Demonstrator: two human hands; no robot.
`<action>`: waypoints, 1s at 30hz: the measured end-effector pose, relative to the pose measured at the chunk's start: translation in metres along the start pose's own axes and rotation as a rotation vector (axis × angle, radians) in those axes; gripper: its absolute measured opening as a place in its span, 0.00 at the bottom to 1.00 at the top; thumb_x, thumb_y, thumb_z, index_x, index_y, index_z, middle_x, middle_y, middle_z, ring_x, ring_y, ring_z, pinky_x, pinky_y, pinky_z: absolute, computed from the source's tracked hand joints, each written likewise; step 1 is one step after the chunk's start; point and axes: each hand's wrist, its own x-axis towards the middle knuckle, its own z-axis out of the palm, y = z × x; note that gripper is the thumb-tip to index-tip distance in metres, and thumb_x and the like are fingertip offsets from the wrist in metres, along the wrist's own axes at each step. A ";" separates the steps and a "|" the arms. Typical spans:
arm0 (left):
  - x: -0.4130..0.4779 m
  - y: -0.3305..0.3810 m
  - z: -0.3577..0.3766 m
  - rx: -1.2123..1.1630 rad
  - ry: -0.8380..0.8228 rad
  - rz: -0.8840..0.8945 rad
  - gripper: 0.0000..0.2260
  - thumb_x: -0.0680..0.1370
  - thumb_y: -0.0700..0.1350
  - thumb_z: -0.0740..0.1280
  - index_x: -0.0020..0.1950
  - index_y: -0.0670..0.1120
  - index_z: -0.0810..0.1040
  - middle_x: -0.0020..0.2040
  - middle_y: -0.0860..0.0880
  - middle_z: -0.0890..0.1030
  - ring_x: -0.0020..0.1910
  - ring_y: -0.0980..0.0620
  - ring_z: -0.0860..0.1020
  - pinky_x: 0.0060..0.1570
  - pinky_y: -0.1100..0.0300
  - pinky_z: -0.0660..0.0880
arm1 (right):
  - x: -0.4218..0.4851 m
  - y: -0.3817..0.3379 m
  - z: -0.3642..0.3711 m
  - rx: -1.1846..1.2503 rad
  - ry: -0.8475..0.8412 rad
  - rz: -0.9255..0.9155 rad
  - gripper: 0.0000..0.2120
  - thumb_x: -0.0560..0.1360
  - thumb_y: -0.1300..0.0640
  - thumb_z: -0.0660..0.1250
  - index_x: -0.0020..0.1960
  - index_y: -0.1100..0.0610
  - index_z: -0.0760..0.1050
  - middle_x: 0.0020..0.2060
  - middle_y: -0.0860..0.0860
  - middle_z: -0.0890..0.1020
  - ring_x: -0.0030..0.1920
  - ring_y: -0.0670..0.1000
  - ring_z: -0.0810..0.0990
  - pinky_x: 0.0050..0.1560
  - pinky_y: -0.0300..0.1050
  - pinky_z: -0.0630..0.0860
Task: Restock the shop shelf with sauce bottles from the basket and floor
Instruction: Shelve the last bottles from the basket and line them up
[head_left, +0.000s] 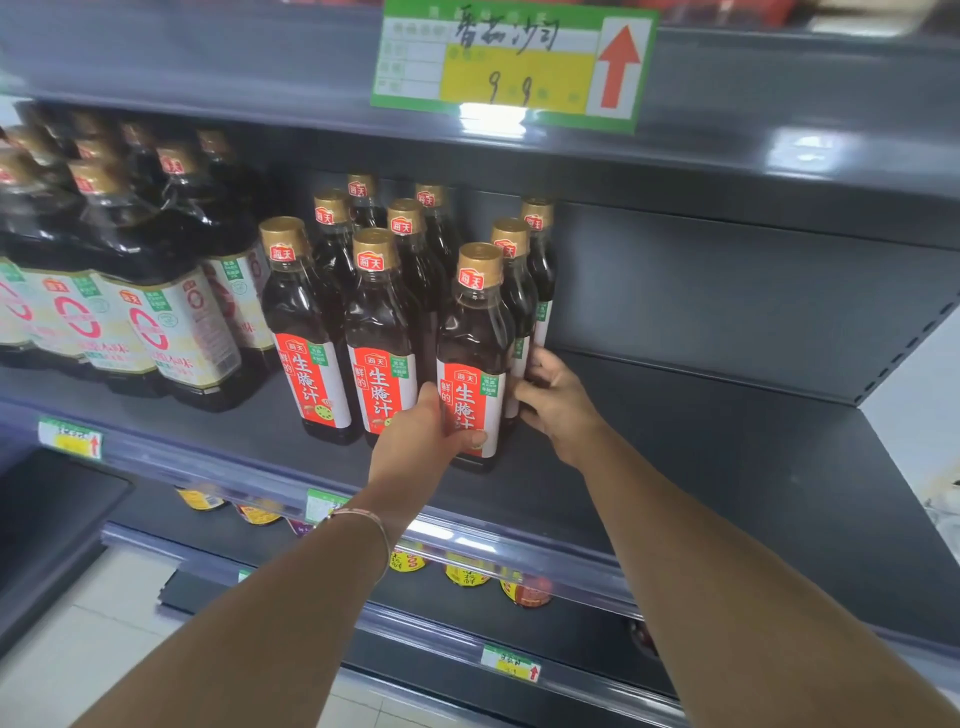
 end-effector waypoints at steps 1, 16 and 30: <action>0.000 0.000 0.000 0.002 0.001 -0.001 0.20 0.70 0.55 0.71 0.50 0.48 0.64 0.50 0.47 0.81 0.48 0.45 0.80 0.43 0.56 0.74 | 0.000 0.000 0.000 -0.001 -0.001 -0.001 0.22 0.75 0.60 0.67 0.67 0.49 0.70 0.57 0.49 0.81 0.55 0.52 0.79 0.62 0.54 0.74; 0.001 0.001 0.007 0.025 0.036 0.011 0.20 0.70 0.56 0.70 0.49 0.48 0.63 0.48 0.46 0.81 0.46 0.44 0.80 0.39 0.57 0.71 | 0.000 0.000 -0.001 0.033 0.028 -0.025 0.20 0.74 0.64 0.67 0.64 0.51 0.73 0.51 0.45 0.83 0.54 0.48 0.81 0.52 0.42 0.80; -0.013 -0.006 -0.013 0.219 0.114 0.089 0.12 0.76 0.56 0.61 0.45 0.48 0.67 0.33 0.53 0.74 0.31 0.50 0.73 0.25 0.63 0.61 | -0.004 0.002 -0.008 -0.009 0.338 0.024 0.11 0.77 0.59 0.61 0.58 0.52 0.76 0.55 0.54 0.80 0.57 0.55 0.78 0.62 0.52 0.74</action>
